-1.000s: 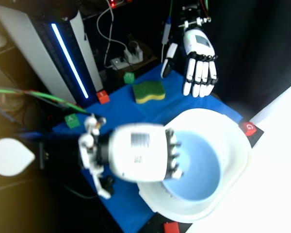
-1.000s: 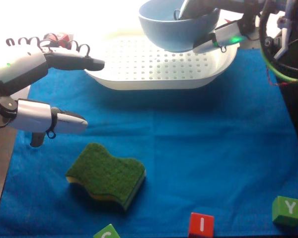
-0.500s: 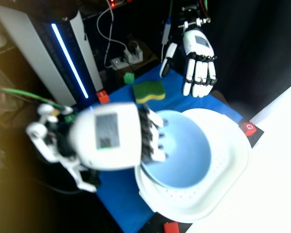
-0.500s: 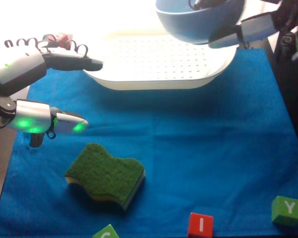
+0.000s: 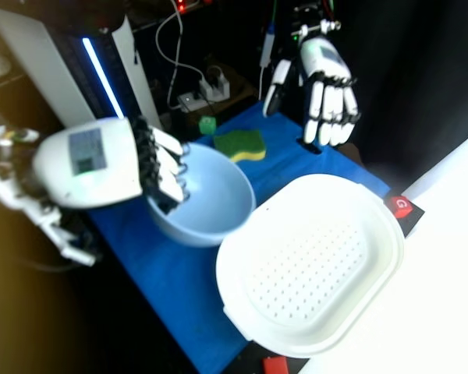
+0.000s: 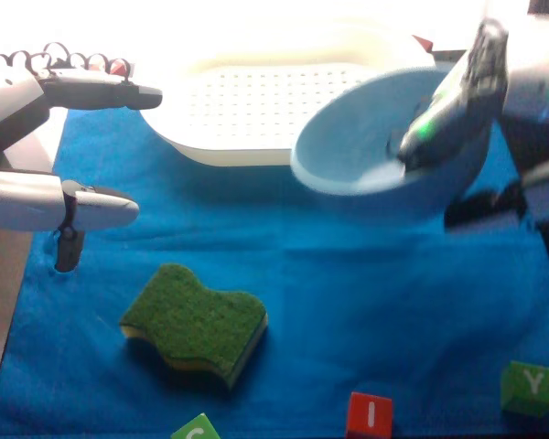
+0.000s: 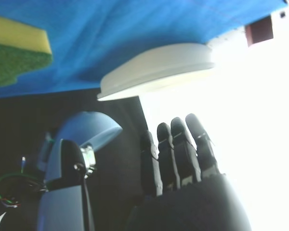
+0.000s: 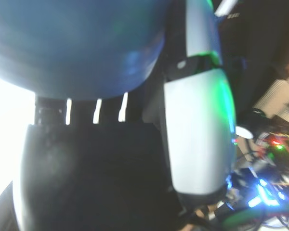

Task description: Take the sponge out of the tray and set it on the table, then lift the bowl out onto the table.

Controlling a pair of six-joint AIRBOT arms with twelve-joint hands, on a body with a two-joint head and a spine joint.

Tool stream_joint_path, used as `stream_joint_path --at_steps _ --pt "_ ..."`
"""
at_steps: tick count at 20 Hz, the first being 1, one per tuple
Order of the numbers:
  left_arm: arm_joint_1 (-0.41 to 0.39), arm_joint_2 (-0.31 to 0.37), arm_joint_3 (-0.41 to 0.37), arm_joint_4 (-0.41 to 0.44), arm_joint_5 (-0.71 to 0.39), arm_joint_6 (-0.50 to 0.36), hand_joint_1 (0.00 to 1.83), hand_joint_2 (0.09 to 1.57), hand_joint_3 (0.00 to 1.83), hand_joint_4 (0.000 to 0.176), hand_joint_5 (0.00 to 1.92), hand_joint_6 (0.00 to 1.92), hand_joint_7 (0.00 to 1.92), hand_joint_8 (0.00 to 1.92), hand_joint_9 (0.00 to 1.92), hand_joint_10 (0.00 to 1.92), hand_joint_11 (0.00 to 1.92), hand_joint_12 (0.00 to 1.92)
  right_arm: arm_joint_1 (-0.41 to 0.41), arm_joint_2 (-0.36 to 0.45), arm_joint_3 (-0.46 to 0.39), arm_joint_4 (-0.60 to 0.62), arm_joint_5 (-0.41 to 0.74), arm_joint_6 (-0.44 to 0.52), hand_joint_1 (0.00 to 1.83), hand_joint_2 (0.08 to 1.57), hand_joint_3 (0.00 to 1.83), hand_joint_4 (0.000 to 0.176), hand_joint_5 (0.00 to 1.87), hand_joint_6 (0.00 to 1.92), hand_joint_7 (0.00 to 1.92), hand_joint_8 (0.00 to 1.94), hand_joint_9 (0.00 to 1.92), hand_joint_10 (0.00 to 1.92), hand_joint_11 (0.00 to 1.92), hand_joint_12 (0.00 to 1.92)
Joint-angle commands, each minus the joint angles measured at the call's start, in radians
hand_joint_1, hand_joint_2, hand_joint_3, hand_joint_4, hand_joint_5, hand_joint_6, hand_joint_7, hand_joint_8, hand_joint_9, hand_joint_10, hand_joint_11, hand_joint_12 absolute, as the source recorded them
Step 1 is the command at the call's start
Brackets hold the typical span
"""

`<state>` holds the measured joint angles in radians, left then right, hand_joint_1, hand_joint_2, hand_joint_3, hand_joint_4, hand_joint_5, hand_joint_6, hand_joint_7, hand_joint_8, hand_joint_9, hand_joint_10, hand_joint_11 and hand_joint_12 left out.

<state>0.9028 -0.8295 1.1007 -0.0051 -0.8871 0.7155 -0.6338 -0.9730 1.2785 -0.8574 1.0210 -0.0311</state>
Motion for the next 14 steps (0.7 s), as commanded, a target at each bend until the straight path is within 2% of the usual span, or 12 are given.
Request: stream_joint_path --at_steps 1,3,4,6,7,8,9,10,11,12,13,14 --pt "-0.007 0.004 -0.002 -0.019 -0.125 -0.003 0.84 0.91 0.00 0.070 0.49 0.00 0.43 0.00 0.38 0.00 0.14 0.67 0.000 -0.004 -0.004 0.077 0.099 0.000 1.37 1.14 0.00 0.000 0.68 1.27 0.98 0.92 1.05 1.04 0.96 0.92" --pt "-0.007 0.004 -0.004 -0.019 -0.125 -0.003 0.81 0.91 0.00 0.078 0.49 0.00 0.44 0.00 0.38 0.00 0.14 0.66 -0.036 -0.028 -0.009 0.076 0.108 0.013 1.39 1.10 0.00 0.000 0.75 1.11 1.07 0.77 1.14 1.00 1.12 1.07" --pt "-0.007 0.004 -0.005 -0.019 -0.126 -0.003 0.81 0.91 0.00 0.076 0.49 0.00 0.44 0.00 0.38 0.00 0.13 0.66 -0.056 -0.042 -0.008 0.075 0.110 0.030 1.39 1.11 0.00 0.000 0.71 1.15 1.03 0.83 1.14 1.01 1.16 1.07" --pt "-0.007 0.005 -0.006 -0.019 -0.126 -0.003 0.83 0.91 0.00 0.075 0.49 0.00 0.44 0.00 0.37 0.00 0.12 0.65 -0.092 -0.070 -0.002 0.072 0.110 0.061 1.26 1.17 0.00 0.000 0.69 1.26 1.07 0.95 1.35 0.43 1.21 1.08" --pt "-0.007 0.005 -0.006 -0.019 -0.127 -0.003 0.82 0.91 0.00 0.082 0.49 0.00 0.44 0.00 0.36 0.00 0.11 0.65 -0.109 -0.087 0.006 0.072 0.110 0.077 1.36 1.11 0.00 0.000 0.78 1.21 1.15 0.77 1.07 0.85 1.14 1.06" --pt "-0.007 0.004 -0.006 -0.019 -0.126 -0.003 0.81 0.92 0.00 0.081 0.49 0.00 0.43 0.00 0.37 0.00 0.12 0.66 -0.119 -0.099 0.019 0.072 0.110 0.094 1.26 1.15 0.00 0.000 0.74 1.31 1.09 0.84 1.08 0.52 0.99 1.00" --pt "-0.007 0.004 -0.007 -0.018 -0.126 -0.003 0.80 0.92 0.00 0.076 0.48 0.00 0.43 0.00 0.37 0.00 0.13 0.66 -0.123 -0.106 0.029 0.069 0.110 0.108 1.12 1.13 0.00 0.000 0.63 0.55 0.89 0.33 1.04 0.24 0.87 0.95" --pt "-0.007 0.005 -0.007 -0.018 -0.126 -0.003 0.82 0.92 0.00 0.059 0.49 0.00 0.43 0.00 0.38 0.00 0.13 0.73 -0.124 -0.110 0.034 0.067 0.110 0.111 0.97 1.07 0.00 0.000 0.52 0.17 0.70 0.09 0.76 0.06 0.54 0.78" --pt "-0.007 0.005 -0.007 -0.018 -0.127 -0.003 0.82 0.92 0.00 0.047 0.49 0.00 0.43 0.00 0.40 0.00 0.15 0.75 -0.125 -0.112 0.038 0.062 0.110 0.114 0.83 1.01 0.00 0.040 0.33 0.04 0.38 0.02 0.43 0.01 0.20 0.62" --pt "-0.007 0.005 -0.008 -0.018 -0.127 -0.003 0.82 0.91 0.00 0.044 0.49 0.00 0.43 0.00 0.39 0.00 0.15 0.75 -0.125 -0.113 0.039 0.059 0.110 0.116 0.72 0.97 0.00 0.103 0.26 0.01 0.24 0.00 0.27 0.00 0.04 0.51" --pt "-0.007 0.004 -0.008 -0.018 -0.127 -0.003 0.82 0.91 0.00 0.041 0.49 0.00 0.43 0.00 0.39 0.00 0.13 0.75 -0.125 -0.114 0.039 0.056 0.110 0.118 0.60 0.96 0.00 0.148 0.18 0.00 0.08 0.00 0.07 0.00 0.01 0.14" --pt "-0.007 0.004 -0.008 -0.018 -0.127 -0.003 0.83 0.92 0.00 0.045 0.49 0.00 0.43 0.00 0.39 0.00 0.12 0.74 -0.125 -0.115 0.039 0.055 0.110 0.118 0.55 0.95 0.00 0.170 0.15 0.00 0.03 0.00 0.02 0.00 0.00 0.04"
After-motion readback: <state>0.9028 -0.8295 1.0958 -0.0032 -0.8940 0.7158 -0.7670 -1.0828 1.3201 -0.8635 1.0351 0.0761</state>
